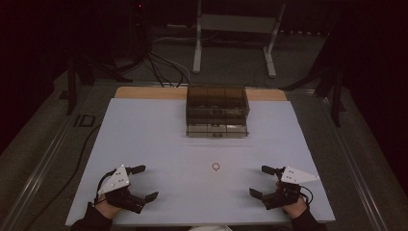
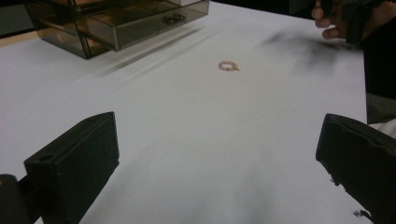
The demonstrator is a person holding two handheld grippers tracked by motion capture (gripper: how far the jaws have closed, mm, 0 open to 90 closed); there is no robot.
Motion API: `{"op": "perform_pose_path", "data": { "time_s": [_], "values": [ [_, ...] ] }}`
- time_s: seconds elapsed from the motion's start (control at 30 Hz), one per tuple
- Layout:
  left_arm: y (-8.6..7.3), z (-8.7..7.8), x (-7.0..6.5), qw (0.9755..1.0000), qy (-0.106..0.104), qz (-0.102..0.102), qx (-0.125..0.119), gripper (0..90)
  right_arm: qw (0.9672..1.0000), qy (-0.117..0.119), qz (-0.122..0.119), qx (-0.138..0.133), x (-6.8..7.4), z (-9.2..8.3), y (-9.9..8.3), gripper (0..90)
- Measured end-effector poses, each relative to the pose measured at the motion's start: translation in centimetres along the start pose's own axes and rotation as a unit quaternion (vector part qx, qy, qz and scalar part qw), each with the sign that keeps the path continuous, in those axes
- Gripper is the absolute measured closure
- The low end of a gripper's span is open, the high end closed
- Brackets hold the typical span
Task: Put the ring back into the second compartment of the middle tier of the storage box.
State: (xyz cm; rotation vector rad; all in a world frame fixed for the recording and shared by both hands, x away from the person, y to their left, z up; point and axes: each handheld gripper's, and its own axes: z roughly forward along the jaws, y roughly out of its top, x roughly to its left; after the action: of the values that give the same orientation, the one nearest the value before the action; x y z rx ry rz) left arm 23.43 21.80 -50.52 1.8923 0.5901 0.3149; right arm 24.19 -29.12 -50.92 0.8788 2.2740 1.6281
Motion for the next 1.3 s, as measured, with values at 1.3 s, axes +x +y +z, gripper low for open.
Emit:
{"op": "perform_pose_path", "data": {
  "time_s": [1.3],
  "values": [
    [-0.1, -0.1, -0.1, 1.0, 0.003, 0.005, -0.006, 0.9, 0.9993, 0.023, -0.014, 0.026, 1.4, 0.8, 0.5, 0.0]
  ]
}}
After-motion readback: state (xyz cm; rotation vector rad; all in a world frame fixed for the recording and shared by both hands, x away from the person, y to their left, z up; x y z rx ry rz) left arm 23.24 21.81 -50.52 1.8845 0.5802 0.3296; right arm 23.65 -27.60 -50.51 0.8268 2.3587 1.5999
